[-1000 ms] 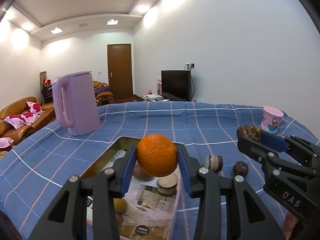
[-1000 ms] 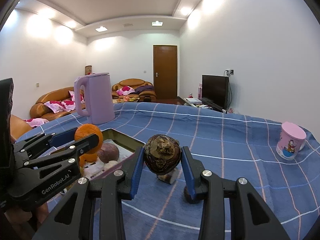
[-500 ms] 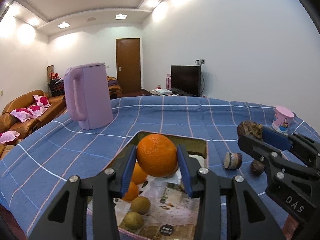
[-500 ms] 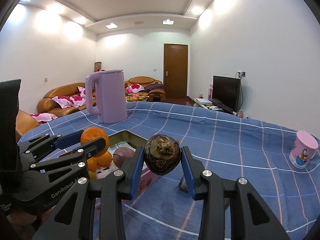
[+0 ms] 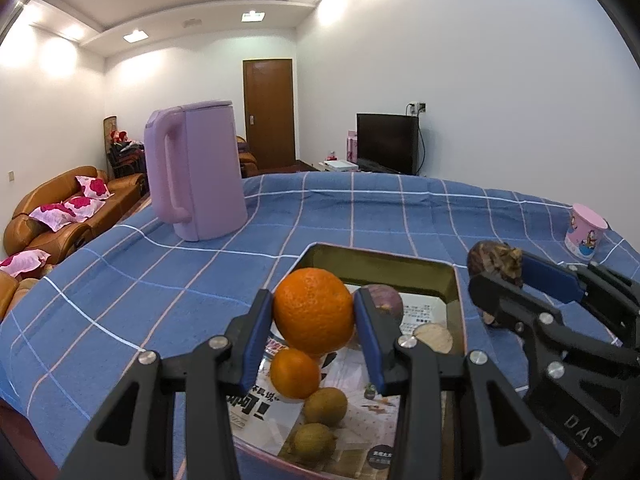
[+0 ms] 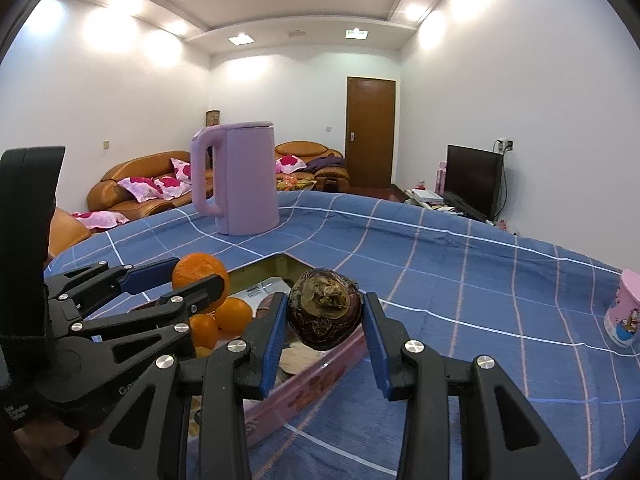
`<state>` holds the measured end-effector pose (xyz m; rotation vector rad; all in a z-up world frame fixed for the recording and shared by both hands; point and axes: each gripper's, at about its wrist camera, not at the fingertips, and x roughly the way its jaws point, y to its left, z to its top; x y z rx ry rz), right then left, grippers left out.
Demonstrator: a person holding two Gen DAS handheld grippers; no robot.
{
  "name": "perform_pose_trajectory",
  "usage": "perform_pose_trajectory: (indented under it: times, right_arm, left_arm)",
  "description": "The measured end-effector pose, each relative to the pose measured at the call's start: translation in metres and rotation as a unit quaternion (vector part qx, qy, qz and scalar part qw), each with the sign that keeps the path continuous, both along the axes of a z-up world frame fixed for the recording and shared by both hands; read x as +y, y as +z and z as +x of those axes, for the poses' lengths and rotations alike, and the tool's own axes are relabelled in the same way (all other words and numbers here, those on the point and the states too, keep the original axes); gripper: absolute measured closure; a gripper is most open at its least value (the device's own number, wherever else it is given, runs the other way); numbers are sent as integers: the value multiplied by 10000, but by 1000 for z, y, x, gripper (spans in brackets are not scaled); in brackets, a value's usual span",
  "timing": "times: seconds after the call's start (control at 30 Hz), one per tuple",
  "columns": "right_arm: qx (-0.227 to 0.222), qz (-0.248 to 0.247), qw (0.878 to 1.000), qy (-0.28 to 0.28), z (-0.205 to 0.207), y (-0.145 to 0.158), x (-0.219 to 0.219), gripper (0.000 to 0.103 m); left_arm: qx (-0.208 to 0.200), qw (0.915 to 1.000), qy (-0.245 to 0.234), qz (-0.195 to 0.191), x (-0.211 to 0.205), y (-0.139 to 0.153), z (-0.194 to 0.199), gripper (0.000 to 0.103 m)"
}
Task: Organize fruits
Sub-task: 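Carry the orange with the left tool while the right tool carries the brown fruit over the tin, then open the left tool releasing the orange while the right tool releases the brown fruit into the tin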
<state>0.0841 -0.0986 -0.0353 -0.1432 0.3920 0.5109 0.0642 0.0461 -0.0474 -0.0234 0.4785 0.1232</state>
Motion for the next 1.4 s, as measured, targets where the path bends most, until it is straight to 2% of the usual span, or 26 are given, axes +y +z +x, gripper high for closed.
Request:
perform_pose_trajectory:
  times: [0.7, 1.1, 1.13, 1.2, 1.27, 1.4]
  right_arm:
    - [505, -384, 9976, 290, 15, -16, 29, 63]
    - [1019, -539, 9922, 481, 23, -27, 36, 63]
    - [1026, -556, 9919, 502, 23, -27, 37, 63]
    - [987, -624, 9918, 525, 20, -28, 39, 58]
    - [902, -677, 9919, 591, 16, -27, 41, 52]
    - [776, -680, 9930, 582, 9, -25, 40, 50]
  left_arm:
    - [367, 9991, 76, -179, 19, -8, 12, 59]
    - [474, 9985, 38, -273, 24, -10, 16, 57]
    - [435, 9988, 33, -214, 21, -9, 15, 55]
    - [365, 9992, 34, -161, 19, -8, 11, 41]
    - [286, 9995, 66, -117, 17, -6, 8, 31]
    - [225, 9997, 60, -110, 16, -4, 3, 29]
